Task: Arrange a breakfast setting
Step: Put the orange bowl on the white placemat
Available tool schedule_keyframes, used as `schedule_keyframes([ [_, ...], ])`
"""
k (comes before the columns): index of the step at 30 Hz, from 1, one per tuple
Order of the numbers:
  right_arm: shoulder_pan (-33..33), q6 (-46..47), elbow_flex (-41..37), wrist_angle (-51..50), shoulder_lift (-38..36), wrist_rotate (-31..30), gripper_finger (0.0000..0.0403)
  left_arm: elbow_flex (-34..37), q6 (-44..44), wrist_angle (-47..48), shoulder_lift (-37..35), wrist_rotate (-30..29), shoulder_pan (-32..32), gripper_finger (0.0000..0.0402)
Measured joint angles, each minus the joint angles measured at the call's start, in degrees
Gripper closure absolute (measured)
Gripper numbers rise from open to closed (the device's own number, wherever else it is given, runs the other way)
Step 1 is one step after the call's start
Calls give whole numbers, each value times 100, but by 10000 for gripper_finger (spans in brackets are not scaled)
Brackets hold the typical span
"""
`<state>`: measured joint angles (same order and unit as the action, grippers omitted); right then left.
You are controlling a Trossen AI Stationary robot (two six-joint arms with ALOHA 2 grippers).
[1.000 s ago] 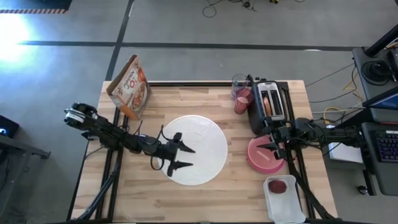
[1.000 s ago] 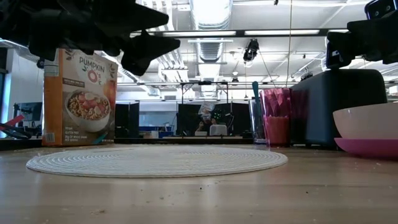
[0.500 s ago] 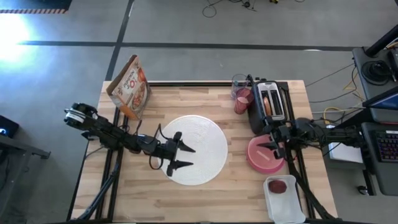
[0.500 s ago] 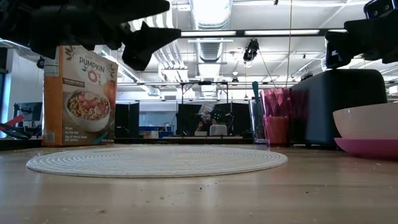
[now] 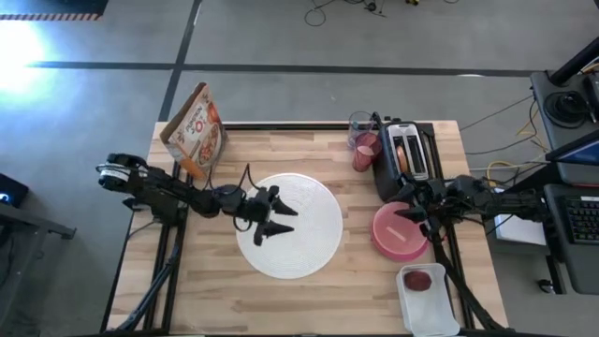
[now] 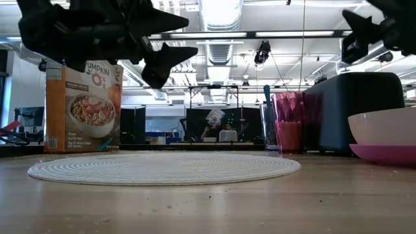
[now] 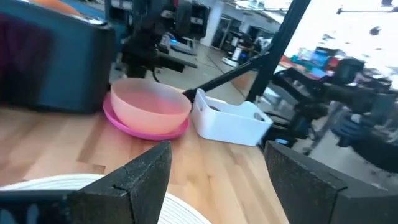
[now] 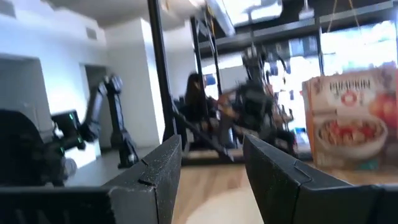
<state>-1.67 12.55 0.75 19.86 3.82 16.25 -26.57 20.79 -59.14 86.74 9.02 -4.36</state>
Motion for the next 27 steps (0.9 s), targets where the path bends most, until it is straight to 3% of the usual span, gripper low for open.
schedule_keyframes([
  [8,2,662,0,1023,4,-20,241,0,-425,-252,-11,377,128,194],
  [12,2,1784,1,933,39,-717,241,0,-535,-280,-52,375,131,214],
  [18,2,2447,465,-518,350,-1361,241,0,-531,-273,-55,467,133,235],
  [27,2,2938,2181,-3055,1384,-1476,241,7,-364,-266,-77,906,153,253],
])
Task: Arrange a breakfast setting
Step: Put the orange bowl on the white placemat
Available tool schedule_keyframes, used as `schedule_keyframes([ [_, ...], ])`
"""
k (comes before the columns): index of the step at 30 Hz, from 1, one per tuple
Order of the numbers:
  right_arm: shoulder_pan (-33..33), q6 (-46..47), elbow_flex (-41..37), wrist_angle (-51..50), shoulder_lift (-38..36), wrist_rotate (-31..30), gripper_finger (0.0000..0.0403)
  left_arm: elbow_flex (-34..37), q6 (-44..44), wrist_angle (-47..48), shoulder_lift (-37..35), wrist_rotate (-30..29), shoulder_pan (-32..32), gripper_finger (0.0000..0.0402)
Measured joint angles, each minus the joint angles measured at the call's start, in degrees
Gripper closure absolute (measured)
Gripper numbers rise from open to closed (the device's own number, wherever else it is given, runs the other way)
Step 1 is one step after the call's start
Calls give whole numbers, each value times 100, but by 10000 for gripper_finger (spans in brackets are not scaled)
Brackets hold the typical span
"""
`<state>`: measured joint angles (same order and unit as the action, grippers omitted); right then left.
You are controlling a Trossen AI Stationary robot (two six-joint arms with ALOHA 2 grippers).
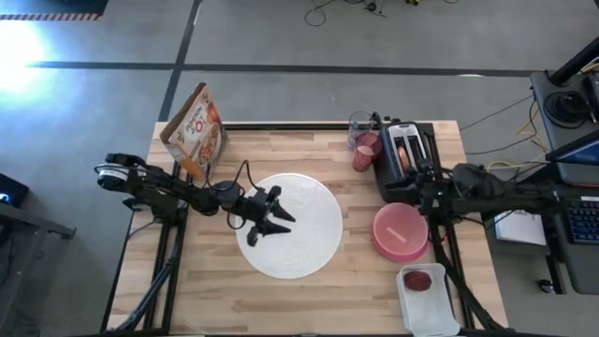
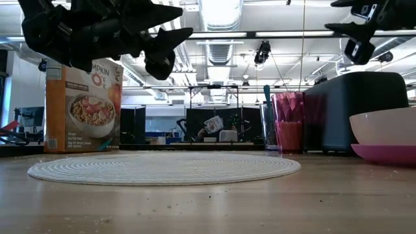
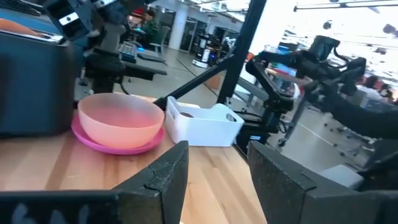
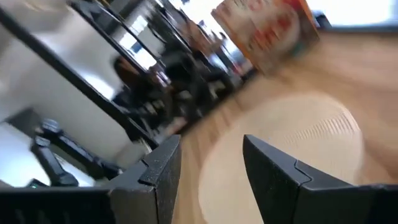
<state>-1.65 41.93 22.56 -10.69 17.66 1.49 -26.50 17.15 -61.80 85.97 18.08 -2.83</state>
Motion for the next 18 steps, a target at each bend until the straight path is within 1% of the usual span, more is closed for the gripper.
schedule_keyframes([
  [2,2,206,397,-607,316,1,241,2,4,7,-10,91,0,257],
  [4,0,380,733,-875,629,56,241,2,4,7,-12,99,0,261],
  [7,2,899,1221,-1200,1092,455,241,2,7,7,-15,185,0,266],
  [9,3,1262,1523,-1721,1353,765,241,4,11,7,-19,286,0,269],
  [11,31,1593,1787,-2398,1650,821,241,4,11,8,-21,395,0,272],
  [13,62,1944,1980,-3114,1920,747,241,4,11,7,-21,417,-2,275],
  [15,66,2215,2076,-3612,2181,743,241,7,11,9,-21,488,0,277],
  [18,107,2500,2090,-3856,2484,814,241,38,11,9,-28,547,4,279],
])
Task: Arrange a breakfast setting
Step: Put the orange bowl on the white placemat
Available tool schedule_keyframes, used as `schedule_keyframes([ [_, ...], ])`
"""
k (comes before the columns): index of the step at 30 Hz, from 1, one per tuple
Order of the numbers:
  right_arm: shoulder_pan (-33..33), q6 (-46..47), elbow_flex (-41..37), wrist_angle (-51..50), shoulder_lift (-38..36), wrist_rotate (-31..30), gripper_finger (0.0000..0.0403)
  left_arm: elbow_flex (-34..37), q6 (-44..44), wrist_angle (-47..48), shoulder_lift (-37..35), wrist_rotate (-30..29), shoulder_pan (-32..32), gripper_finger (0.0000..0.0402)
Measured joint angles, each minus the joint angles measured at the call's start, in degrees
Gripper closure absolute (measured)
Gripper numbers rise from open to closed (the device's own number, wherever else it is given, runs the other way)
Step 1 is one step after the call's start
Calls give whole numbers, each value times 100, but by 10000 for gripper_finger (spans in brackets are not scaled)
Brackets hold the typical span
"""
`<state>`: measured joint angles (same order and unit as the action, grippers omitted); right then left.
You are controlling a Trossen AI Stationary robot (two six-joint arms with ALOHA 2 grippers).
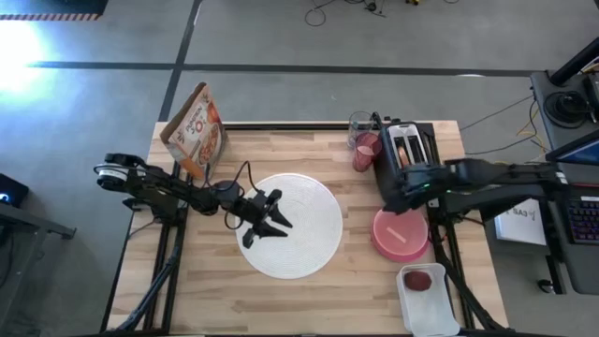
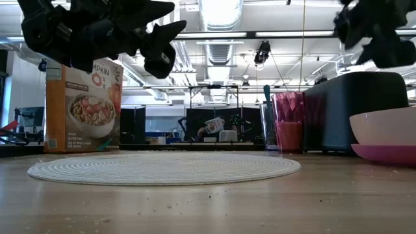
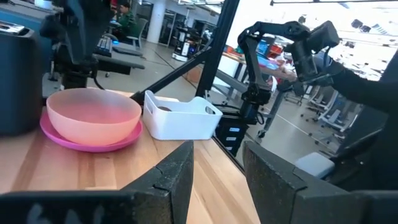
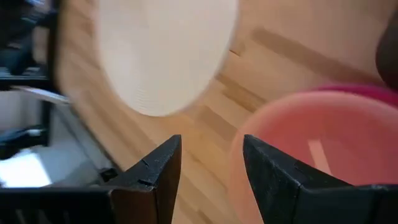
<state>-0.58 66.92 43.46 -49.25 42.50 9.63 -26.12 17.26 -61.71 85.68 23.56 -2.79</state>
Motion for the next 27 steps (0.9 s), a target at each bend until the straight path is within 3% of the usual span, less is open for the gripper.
schedule_keyframes([
  [13,534,828,1,19,1480,720,241,327,-155,-5,-325,148,-8,279],
  [27,959,1151,598,201,2785,826,241,443,-219,-2,-404,751,-18,279],
])
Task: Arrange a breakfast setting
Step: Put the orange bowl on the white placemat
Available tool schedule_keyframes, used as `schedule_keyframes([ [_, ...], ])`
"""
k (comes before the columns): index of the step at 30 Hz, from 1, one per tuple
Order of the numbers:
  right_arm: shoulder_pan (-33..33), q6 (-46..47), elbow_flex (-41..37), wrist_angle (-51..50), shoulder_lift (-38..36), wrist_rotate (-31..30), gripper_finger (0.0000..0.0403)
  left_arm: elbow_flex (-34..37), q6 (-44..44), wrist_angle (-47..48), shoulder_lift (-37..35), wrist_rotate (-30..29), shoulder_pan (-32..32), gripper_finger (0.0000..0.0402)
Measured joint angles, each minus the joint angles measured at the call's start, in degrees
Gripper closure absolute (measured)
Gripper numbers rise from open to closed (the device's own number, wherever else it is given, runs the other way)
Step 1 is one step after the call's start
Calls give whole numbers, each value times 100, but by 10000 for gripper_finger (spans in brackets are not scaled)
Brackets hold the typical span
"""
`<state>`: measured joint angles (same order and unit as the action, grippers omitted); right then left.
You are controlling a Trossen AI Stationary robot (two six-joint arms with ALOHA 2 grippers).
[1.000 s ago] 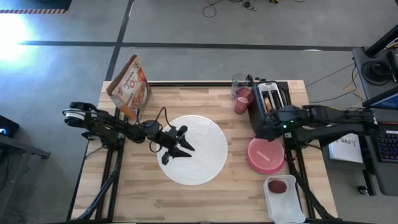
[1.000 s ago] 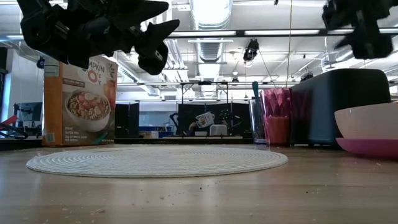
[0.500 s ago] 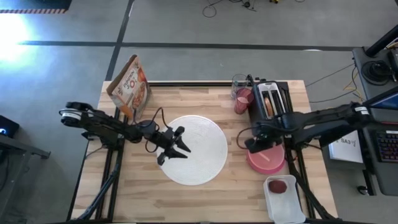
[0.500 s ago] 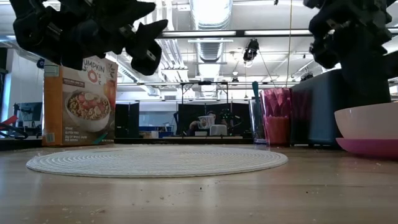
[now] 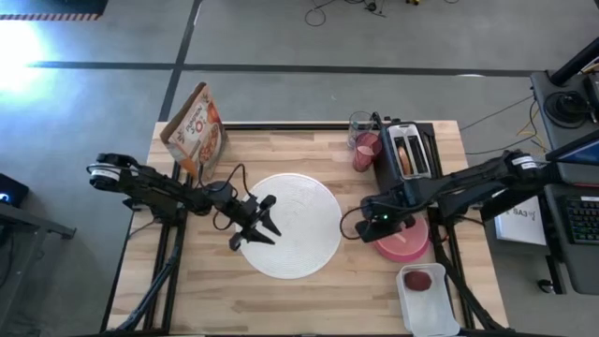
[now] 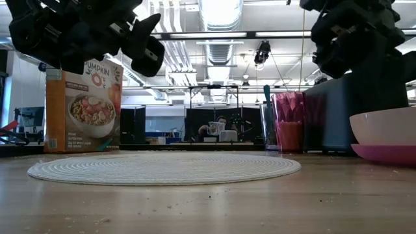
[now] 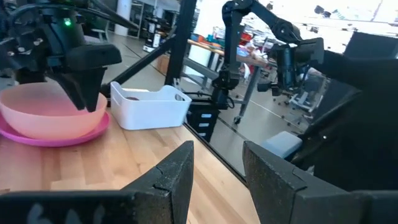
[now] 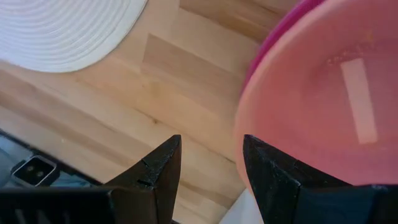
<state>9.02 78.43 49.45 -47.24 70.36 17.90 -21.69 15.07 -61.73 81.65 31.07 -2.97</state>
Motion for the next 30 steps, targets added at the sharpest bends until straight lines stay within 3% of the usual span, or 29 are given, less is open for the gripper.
schedule_keyframes([
  [8,2,-185,429,-128,815,-36,241,15,-57,7,0,196,-30,279],
  [14,2,-635,991,-923,1225,-94,241,15,-71,7,0,226,-30,279],
  [21,0,-754,1433,-1999,1503,-632,241,19,-87,7,0,225,-30,279],
  [30,20,-763,1616,-1976,1508,-604,241,19,-66,5,0,221,-30,279],
])
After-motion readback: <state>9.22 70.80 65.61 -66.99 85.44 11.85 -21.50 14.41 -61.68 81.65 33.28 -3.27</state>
